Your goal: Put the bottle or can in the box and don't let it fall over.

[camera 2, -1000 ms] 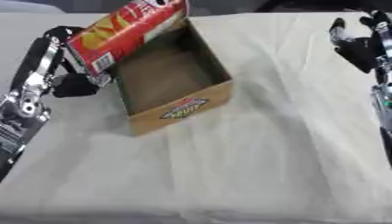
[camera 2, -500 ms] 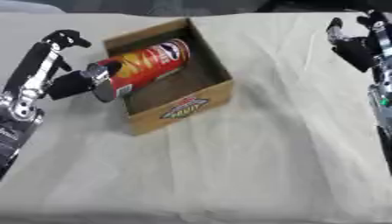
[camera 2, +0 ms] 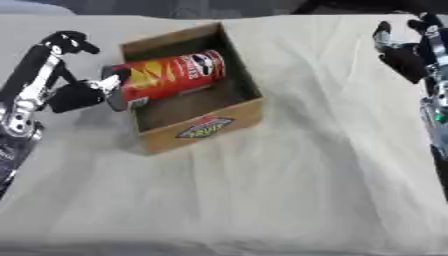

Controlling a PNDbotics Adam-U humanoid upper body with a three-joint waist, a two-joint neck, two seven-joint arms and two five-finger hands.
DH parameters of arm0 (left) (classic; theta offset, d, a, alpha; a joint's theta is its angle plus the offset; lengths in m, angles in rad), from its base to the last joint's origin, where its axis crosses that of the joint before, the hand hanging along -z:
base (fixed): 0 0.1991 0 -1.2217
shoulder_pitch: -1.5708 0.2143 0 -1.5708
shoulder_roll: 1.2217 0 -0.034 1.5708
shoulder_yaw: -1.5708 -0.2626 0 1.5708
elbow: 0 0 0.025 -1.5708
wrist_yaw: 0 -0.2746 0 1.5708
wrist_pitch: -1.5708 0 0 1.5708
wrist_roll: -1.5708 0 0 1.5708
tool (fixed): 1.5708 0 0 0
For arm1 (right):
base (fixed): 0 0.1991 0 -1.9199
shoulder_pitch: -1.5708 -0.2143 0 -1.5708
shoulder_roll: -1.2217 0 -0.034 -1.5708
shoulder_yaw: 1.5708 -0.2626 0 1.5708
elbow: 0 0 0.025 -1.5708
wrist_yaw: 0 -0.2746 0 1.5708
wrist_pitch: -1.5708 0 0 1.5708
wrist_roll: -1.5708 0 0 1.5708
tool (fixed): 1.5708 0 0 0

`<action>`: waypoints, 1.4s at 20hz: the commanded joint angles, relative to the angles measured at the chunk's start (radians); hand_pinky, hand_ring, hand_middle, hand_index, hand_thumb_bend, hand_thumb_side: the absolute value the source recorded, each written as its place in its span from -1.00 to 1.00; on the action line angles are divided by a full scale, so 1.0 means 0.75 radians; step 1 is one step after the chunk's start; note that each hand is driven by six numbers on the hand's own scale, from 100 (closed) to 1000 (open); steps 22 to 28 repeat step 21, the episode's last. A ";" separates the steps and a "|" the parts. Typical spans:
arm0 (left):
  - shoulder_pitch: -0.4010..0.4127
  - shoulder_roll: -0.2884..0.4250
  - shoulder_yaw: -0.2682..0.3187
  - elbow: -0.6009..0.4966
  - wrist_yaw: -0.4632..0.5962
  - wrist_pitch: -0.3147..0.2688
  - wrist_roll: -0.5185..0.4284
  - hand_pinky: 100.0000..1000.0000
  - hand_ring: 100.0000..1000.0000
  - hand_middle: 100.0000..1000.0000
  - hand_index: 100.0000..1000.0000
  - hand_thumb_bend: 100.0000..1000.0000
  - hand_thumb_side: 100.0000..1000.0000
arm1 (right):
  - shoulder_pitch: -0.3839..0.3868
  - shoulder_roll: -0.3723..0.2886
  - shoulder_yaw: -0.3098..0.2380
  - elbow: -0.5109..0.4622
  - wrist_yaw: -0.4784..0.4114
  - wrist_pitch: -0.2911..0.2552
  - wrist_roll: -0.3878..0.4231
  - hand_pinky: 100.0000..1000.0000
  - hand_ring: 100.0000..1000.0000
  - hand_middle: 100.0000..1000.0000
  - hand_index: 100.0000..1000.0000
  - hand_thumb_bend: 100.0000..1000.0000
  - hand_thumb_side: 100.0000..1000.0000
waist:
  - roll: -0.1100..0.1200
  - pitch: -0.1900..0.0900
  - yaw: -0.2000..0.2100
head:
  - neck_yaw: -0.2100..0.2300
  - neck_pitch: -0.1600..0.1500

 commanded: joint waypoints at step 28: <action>0.410 0.257 0.401 -0.125 0.468 -0.137 0.550 -0.21 0.69 0.88 0.39 -0.65 0.27 | -0.027 -0.007 -0.020 -0.032 0.009 -0.008 0.001 0.50 1.00 1.00 1.00 -1.00 -0.06 | -0.036 -0.080 0.054 | -0.055 0.007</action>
